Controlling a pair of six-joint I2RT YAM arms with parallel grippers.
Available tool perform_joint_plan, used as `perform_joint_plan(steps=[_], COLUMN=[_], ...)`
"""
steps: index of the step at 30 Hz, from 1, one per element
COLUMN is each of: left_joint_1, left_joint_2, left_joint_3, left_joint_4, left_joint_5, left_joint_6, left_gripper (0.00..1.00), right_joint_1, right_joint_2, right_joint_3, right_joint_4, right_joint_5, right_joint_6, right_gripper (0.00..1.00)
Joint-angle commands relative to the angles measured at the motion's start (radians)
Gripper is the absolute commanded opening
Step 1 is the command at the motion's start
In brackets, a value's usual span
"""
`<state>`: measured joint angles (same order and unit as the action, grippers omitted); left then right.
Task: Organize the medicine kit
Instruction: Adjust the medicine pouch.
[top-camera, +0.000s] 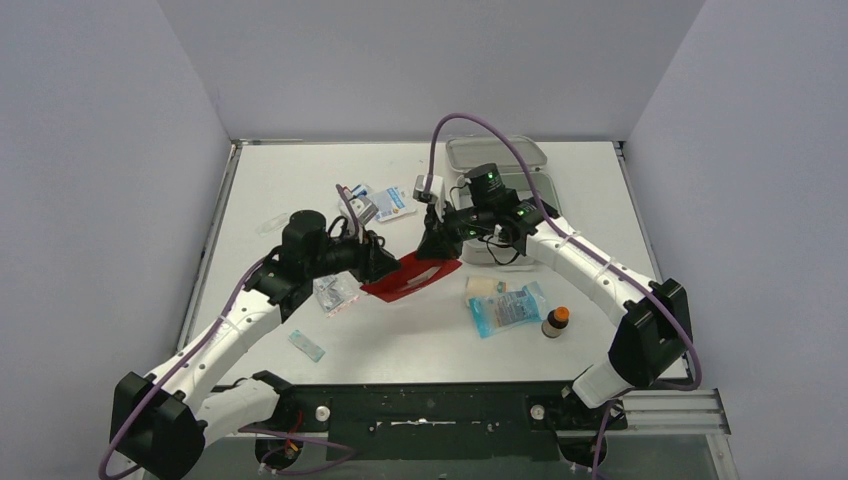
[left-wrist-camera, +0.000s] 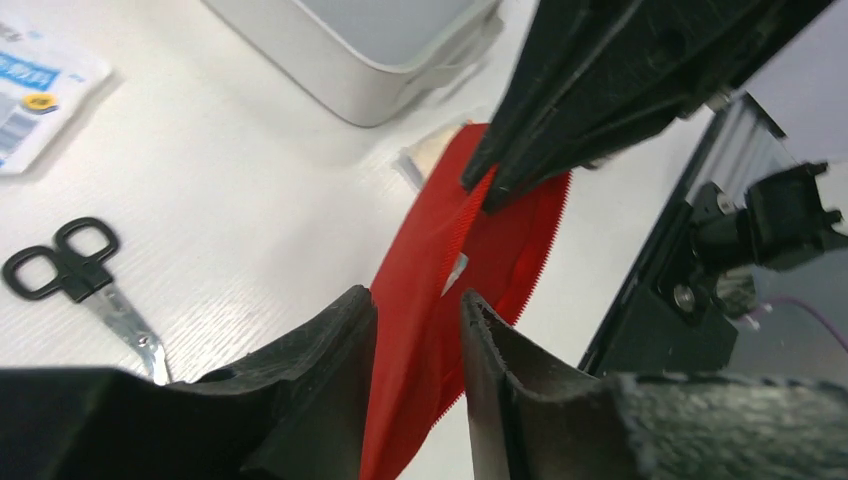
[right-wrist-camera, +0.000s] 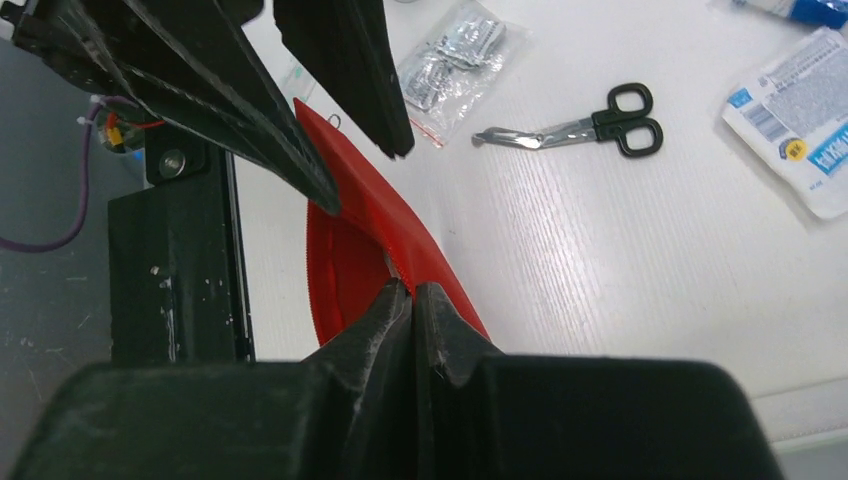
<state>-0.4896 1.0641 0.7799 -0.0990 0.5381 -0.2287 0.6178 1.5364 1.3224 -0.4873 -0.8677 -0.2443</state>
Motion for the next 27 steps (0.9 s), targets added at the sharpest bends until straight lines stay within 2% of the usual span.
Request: perform_joint_plan(steps=[1,5,10,14,20,23,27], left_joint_1=[-0.001,0.003,0.013,0.020,0.022,0.023,0.023], left_joint_2=[0.001,0.003,-0.014,-0.047,-0.127,-0.118,-0.128], left_joint_3=[0.087,0.143,0.196,0.242,0.271,0.280,0.215], left_joint_4=[-0.082,-0.188,-0.311,-0.487,-0.859,-1.024,-1.128], left_joint_5=[-0.219,-0.415,-0.554,-0.750,-0.989,-1.024,-1.035], left_joint_6=[-0.043,-0.134,-0.195,-0.374,-0.670,-0.822,-1.002], left_gripper=[0.38,0.52,0.58,0.57,0.51,0.51,0.47], right_joint_1=[-0.020,-0.020,-0.018,-0.019,-0.020,-0.021,-0.020], right_joint_2=[-0.094,-0.167,-0.281,-0.346,-0.381,-0.386,-0.405], right_joint_3=[-0.066,-0.161,-0.286,-0.354,-0.373,-0.373,-0.399], right_joint_4=[0.171,0.272,0.468,0.559,0.561,0.553,0.574], right_joint_5=[0.075,0.144,0.271,0.400,0.519,0.564,0.616], right_joint_6=[0.157,0.281,0.515,0.661,0.688,0.700,0.731], right_gripper=[0.00,0.00,0.00,0.00,0.00,0.00,0.00])
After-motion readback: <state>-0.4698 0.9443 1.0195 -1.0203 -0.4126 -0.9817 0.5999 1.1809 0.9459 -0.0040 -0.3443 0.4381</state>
